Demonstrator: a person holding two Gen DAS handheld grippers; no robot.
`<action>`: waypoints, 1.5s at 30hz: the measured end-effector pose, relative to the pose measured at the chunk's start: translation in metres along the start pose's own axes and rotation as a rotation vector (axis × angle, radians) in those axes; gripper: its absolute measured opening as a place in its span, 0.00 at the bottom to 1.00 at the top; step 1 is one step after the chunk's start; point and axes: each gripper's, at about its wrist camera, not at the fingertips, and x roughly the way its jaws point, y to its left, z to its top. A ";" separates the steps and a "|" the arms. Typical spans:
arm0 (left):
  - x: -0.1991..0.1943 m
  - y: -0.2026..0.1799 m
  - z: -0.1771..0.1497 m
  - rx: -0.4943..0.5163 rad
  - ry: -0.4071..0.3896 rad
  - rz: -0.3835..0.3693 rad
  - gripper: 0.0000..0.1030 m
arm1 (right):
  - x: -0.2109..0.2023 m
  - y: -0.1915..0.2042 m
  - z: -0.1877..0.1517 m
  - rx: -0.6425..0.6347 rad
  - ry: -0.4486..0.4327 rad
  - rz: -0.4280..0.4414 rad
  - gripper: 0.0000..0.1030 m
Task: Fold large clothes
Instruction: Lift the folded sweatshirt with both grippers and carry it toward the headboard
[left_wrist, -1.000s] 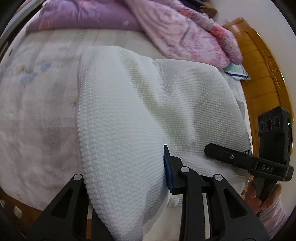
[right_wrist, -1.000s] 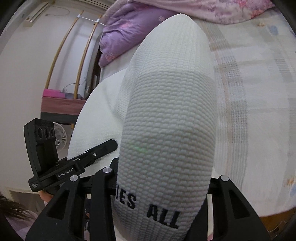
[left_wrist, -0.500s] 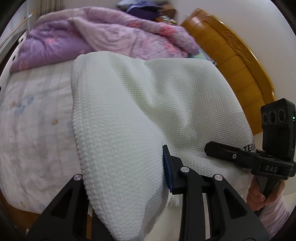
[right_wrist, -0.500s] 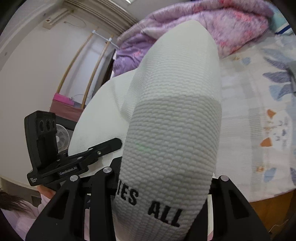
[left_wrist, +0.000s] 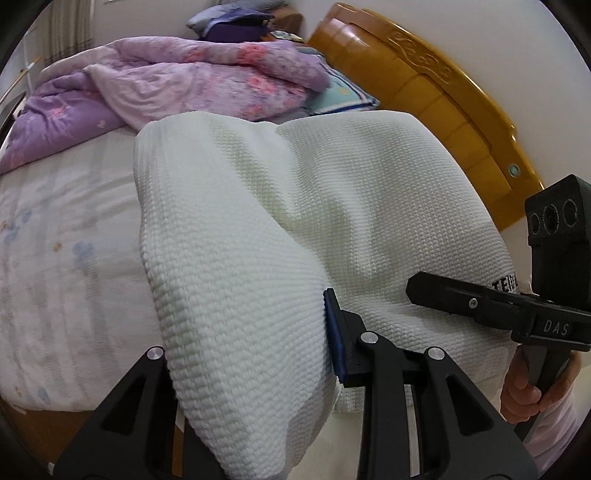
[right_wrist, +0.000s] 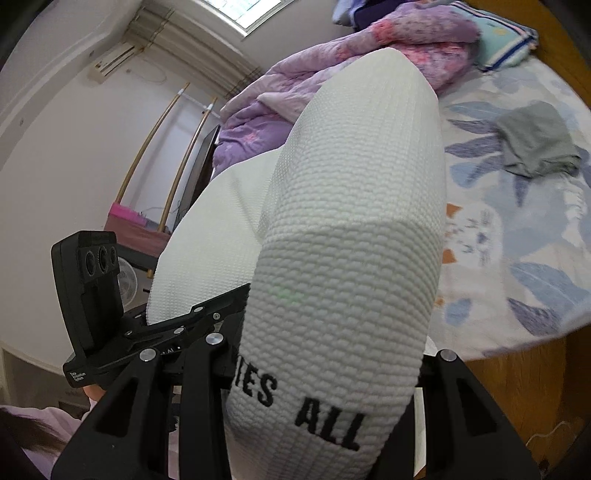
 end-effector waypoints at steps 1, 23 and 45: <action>0.001 -0.010 0.000 0.010 0.000 -0.003 0.29 | -0.010 -0.008 0.000 0.016 -0.006 0.003 0.35; 0.164 -0.093 0.156 -0.052 -0.007 -0.003 0.29 | -0.040 -0.153 0.151 0.069 0.052 0.034 0.35; 0.427 -0.170 0.359 -0.114 0.131 -0.025 0.29 | -0.054 -0.389 0.328 0.246 0.141 0.046 0.35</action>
